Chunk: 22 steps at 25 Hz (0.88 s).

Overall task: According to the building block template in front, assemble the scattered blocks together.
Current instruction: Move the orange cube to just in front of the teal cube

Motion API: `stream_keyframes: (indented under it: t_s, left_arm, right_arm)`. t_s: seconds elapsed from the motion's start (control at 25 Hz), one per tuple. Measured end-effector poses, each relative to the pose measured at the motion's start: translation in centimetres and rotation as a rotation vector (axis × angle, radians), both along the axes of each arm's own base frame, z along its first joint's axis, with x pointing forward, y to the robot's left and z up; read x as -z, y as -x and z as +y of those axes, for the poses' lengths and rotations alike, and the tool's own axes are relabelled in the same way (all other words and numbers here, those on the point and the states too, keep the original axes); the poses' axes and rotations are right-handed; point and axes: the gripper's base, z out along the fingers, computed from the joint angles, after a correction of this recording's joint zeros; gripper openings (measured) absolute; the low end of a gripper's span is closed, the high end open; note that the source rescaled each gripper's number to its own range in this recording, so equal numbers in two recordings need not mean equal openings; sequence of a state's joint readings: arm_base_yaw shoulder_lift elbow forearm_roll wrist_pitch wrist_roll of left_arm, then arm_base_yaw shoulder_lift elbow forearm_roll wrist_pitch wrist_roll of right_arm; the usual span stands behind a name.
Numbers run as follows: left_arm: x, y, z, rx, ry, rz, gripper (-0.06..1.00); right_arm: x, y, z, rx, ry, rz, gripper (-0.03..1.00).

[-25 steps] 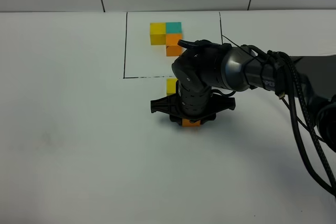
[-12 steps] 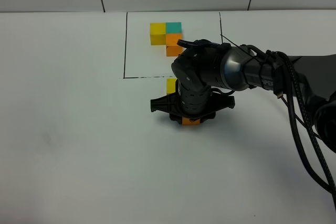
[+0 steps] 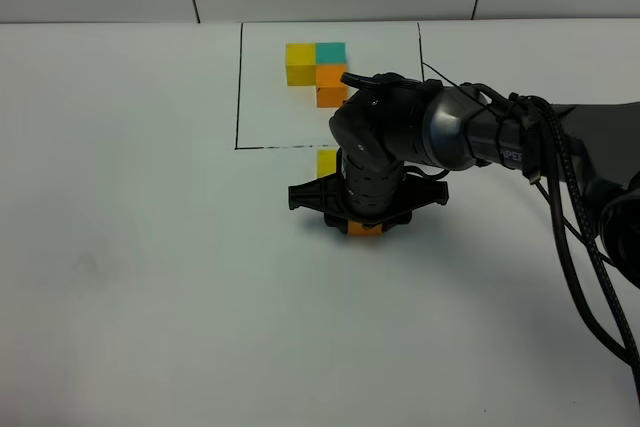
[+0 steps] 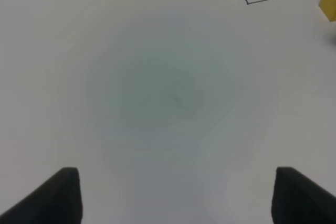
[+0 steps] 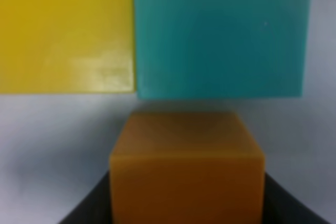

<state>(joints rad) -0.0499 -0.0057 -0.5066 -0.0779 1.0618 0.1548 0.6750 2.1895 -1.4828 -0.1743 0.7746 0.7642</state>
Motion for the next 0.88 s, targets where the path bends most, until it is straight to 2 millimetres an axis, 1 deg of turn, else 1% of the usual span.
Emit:
stream_keyframes:
  t_s: [0.88]
  left_arm:
    - [0.0, 0.0, 0.0, 0.0, 0.0, 0.0, 0.67]
  right_arm:
    - [-0.01, -0.11, -0.15, 0.018, -0.001, 0.001, 0.0]
